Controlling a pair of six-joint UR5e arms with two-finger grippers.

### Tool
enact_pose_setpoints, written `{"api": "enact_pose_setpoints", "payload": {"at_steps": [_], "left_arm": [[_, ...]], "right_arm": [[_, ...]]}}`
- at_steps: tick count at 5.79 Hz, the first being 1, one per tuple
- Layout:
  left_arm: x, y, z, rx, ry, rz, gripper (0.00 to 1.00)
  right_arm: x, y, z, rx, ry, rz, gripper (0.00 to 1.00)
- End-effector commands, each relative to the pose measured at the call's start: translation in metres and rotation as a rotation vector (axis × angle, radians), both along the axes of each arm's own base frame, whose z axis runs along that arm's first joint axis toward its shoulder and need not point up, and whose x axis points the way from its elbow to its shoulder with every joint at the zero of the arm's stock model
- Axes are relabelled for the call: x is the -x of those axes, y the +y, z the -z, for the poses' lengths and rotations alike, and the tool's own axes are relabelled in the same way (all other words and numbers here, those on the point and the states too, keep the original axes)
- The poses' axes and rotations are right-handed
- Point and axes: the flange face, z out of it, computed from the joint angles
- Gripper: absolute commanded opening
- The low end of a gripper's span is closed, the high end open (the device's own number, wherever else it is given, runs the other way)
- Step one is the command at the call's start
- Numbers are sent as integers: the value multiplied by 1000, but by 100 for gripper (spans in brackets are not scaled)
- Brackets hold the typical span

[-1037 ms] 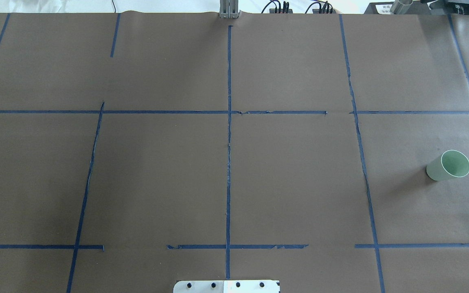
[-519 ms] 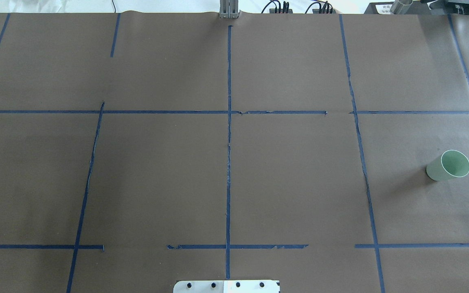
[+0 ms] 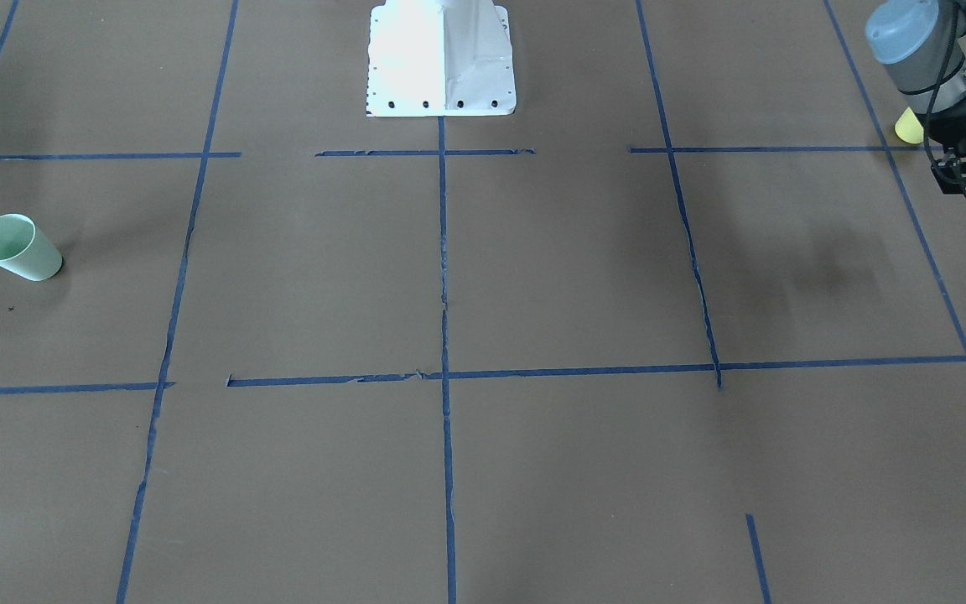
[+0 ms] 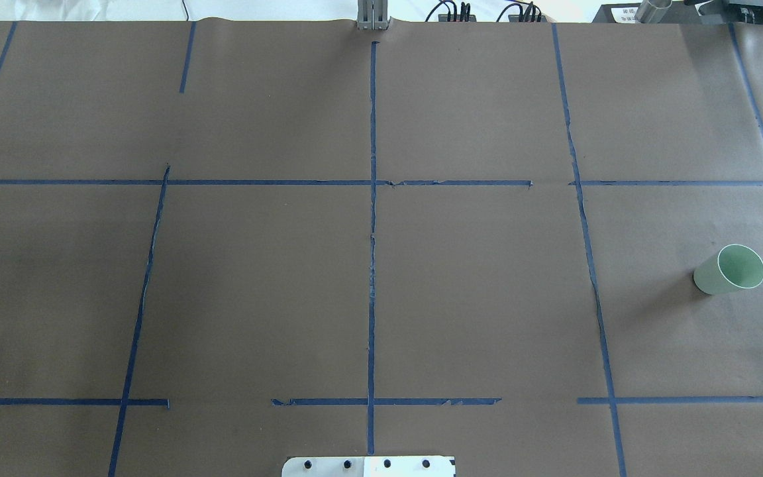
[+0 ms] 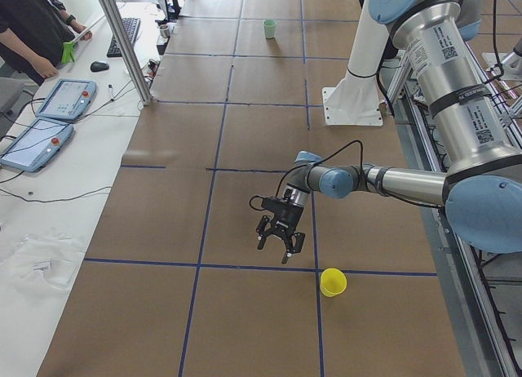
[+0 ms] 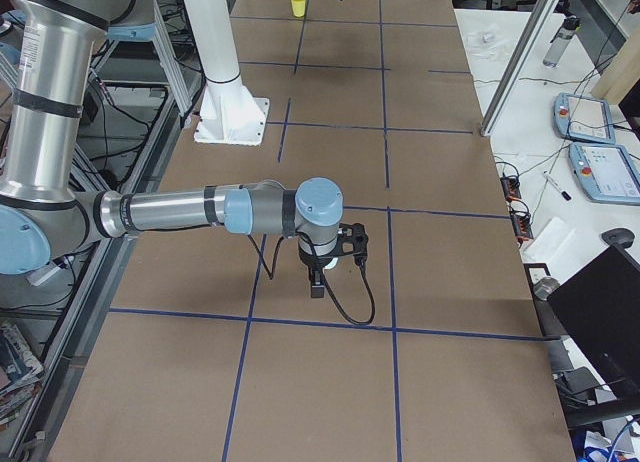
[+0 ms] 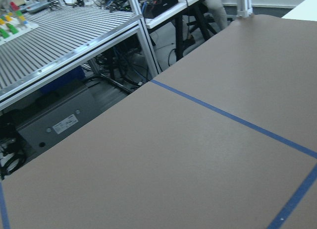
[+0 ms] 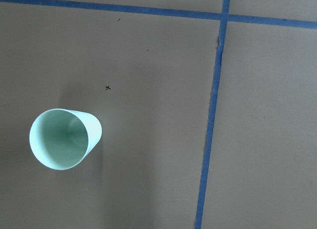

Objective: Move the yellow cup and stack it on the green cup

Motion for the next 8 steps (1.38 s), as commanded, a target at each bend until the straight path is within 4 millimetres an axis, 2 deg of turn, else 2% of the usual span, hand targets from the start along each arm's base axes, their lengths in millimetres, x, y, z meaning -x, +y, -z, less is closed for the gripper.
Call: {"api": "enact_pose_setpoints", "payload": {"at_steps": [1,3,4,6,8], "left_arm": [[-39,14,-1,37,-123,187,100],[-85,33,16,123,-211,388,100],[-90,42,18,163,-235,494,100],[-110,73,9,156,-248,571,100],[-125,103,-10,174,-281,610,100]], "right_arm": [[0,0,0,0,0,0,100],[0,-1,0,-3,1,1,100],[0,-1,1,-4,1,1,100],[1,-3,3,-10,1,3,100],[1,-3,3,-14,2,5,100]]}}
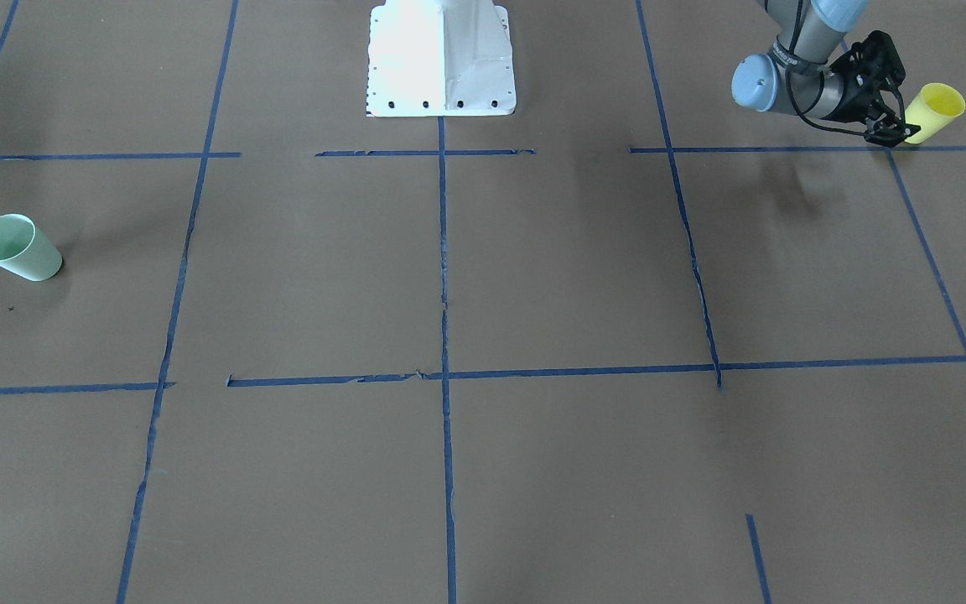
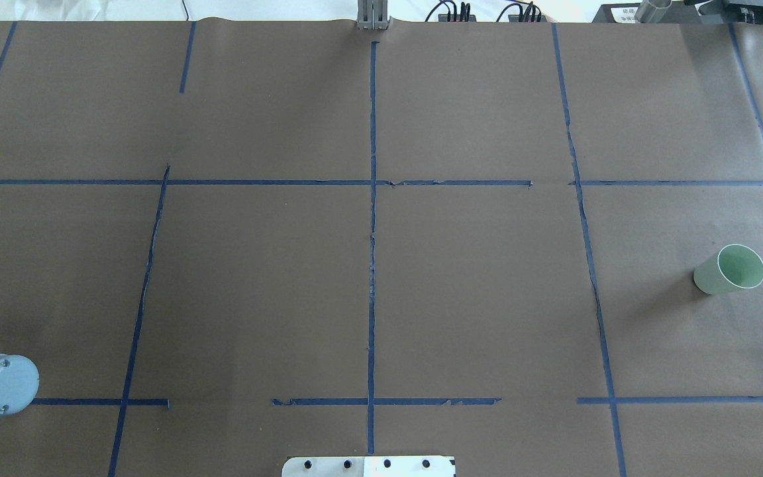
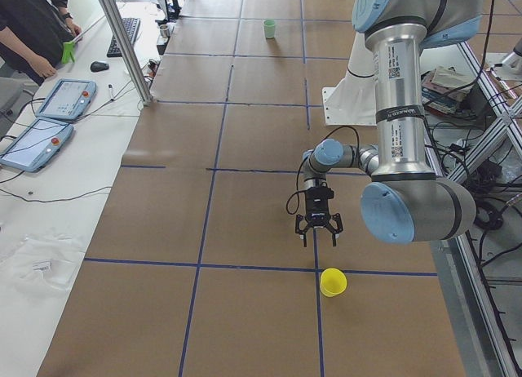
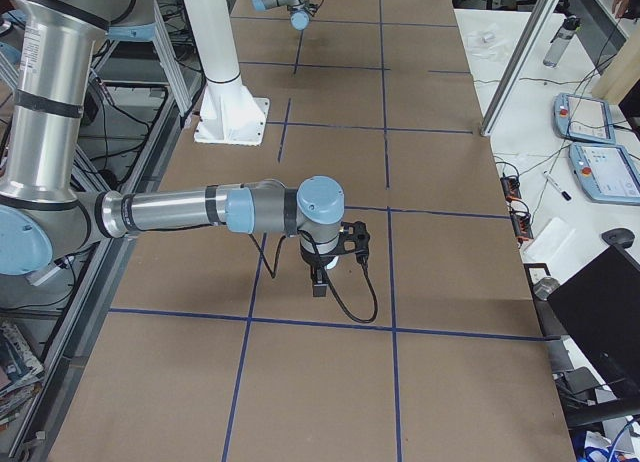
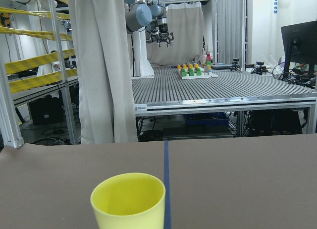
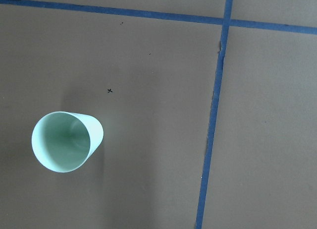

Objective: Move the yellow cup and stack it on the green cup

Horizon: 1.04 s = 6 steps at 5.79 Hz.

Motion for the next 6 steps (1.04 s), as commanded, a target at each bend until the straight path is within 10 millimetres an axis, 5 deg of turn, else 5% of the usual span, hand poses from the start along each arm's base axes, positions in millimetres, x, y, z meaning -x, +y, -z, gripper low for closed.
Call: {"api": "enact_pose_setpoints", "payload": {"at_steps": [1,6], "left_arm": [[-5,14,-26,9,-47,22,100],[-4,19,-92,13,-71,2,100]], "right_arm": [[0,0,1,-3,1,1,100],[0,-2,3,-10,0,2,100]]}}
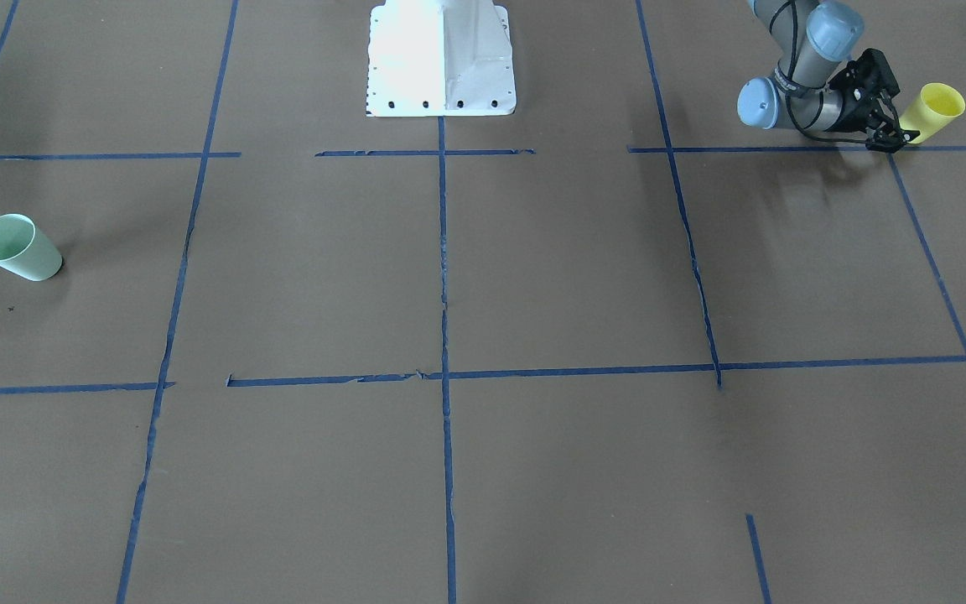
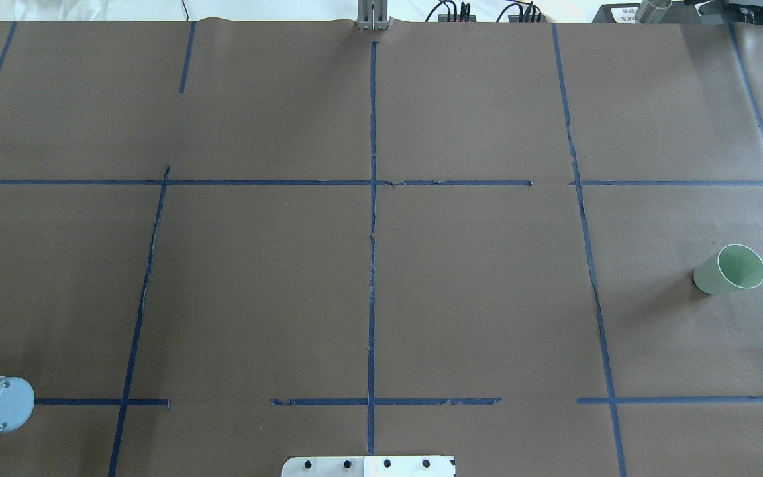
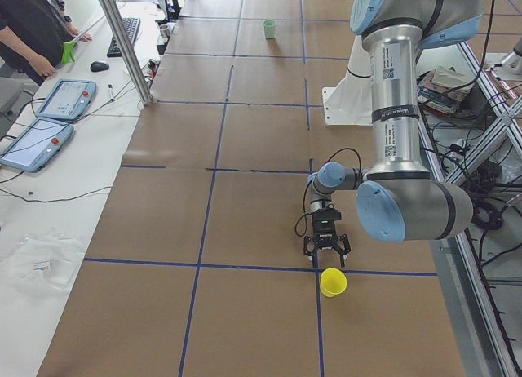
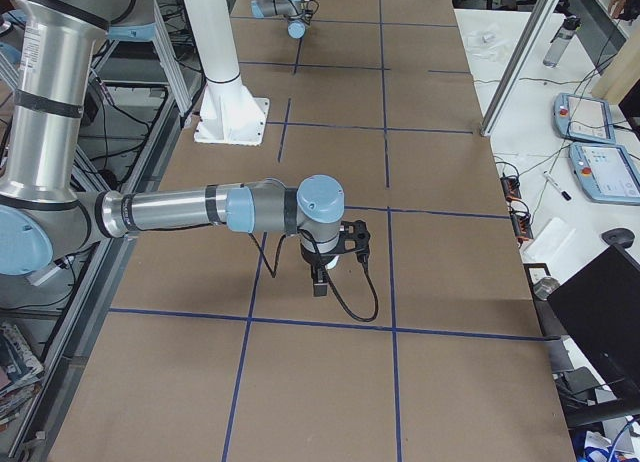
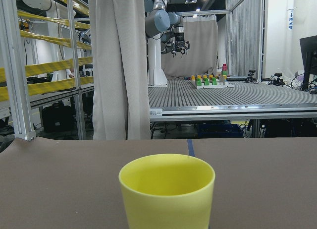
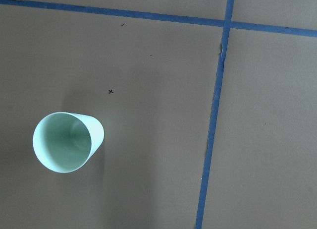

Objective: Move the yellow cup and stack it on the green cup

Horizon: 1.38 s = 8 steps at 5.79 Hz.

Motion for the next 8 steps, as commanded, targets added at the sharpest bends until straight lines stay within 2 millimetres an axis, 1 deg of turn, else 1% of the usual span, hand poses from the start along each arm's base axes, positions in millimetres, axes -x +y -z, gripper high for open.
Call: {"api": "enact_pose_setpoints", "payload": {"at_steps": [1,2,4,5,6,7,8], "left_arm": [[6,2,-15,3,-13,-4,100],[8,2,-19,4,-13,-7,100],[12,2,-34,9,-32,-22,100],[14,2,-38,19,-34,-34,100],[18,3,-50,22,-48,-36,100],[29,5,-59,24,-57,-37,100],[32,5,-63,24,-65,-39,99]], "right_arm": [[0,-1,3,-14,-1,-2,100],[0,-2,3,-29,0,-4,100],[0,-1,3,-30,0,-4,100],[0,-1,3,-32,-1,-4,100],[0,-1,4,-33,-1,-4,100],[0,-1,4,-32,-1,-5,100],[0,-1,5,-34,-2,-5,100]]}}
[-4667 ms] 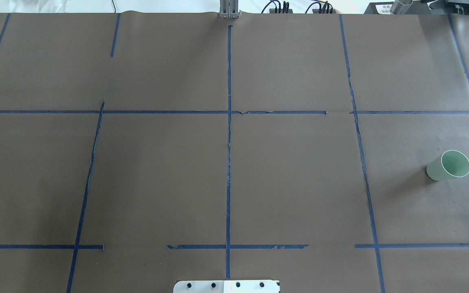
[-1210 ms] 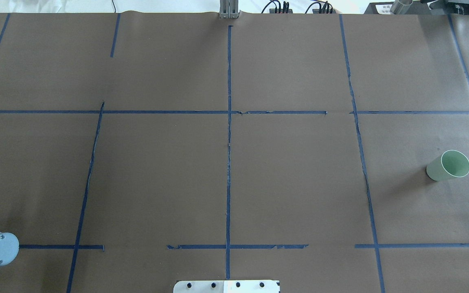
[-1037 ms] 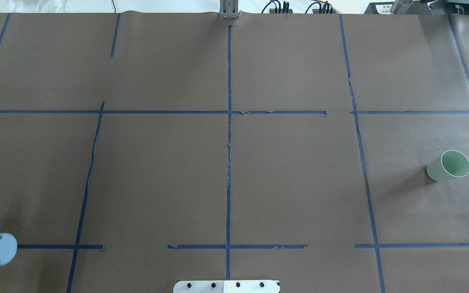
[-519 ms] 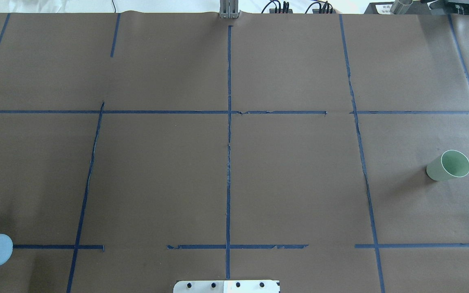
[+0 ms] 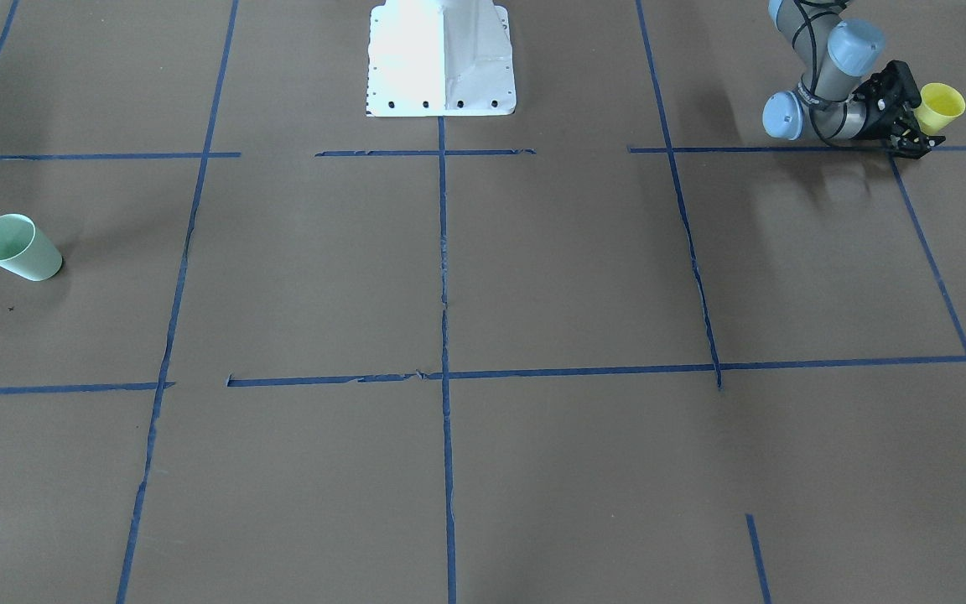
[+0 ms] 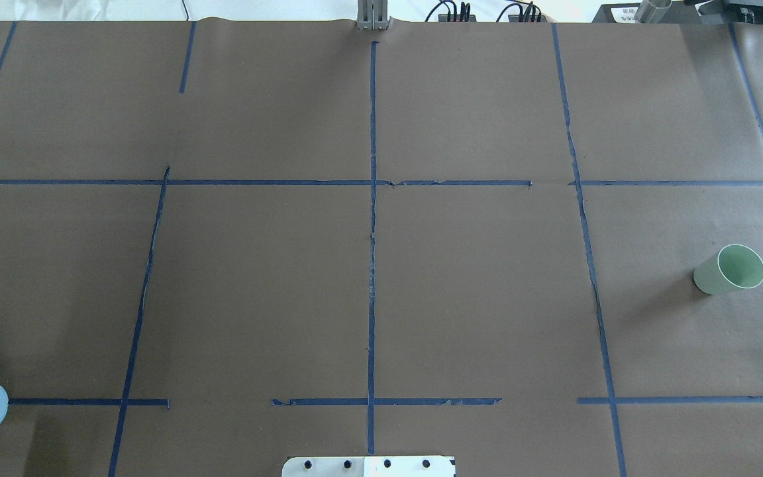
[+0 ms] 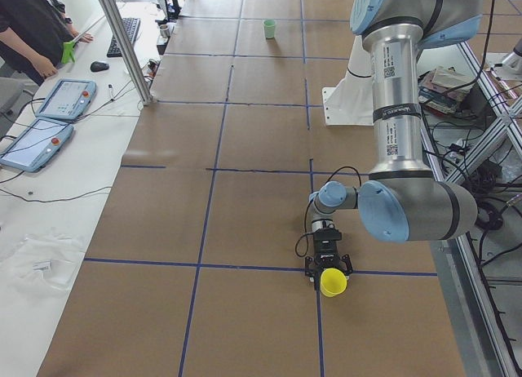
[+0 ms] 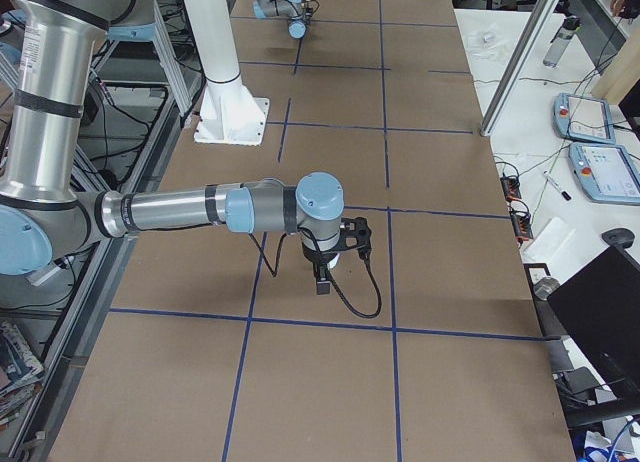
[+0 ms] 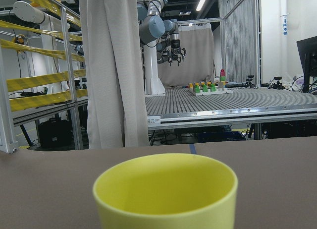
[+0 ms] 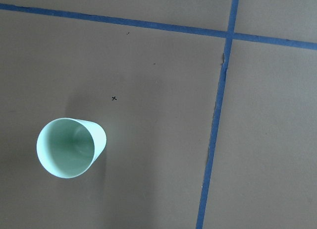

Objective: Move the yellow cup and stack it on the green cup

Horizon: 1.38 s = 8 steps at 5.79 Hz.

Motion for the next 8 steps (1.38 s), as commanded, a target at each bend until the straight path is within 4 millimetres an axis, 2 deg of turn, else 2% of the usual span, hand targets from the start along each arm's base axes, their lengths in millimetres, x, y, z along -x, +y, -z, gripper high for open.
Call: {"api": "enact_pose_setpoints", "payload": {"at_steps": [1,2,3,4,5,6,7,8], "left_arm": [[6,1,-7,-5,-12,3,75],[7,1,-10,-5,-15,1,56],[8,-5,-6,-35,-11,-18,56],[37,-1,1,-31,-16,-34,56],[62,0,19,-27,-2,-79,56],[78,-19,23,-46,-15,-107,57],[102,-56,29,-82,-39,-140,57],[118,-81,33,-98,-5,-184,57]], "right_arm": [[0,0,1,-1,0,0,100],[0,0,1,-2,0,0,100],[0,0,2,-4,-1,0,100],[0,1,2,-2,-1,0,100],[0,1,2,-2,-1,0,100],[-1,3,0,2,-1,-2,100],[-1,3,-2,4,-1,-1,100],[-1,3,-2,6,1,-1,100]]}}
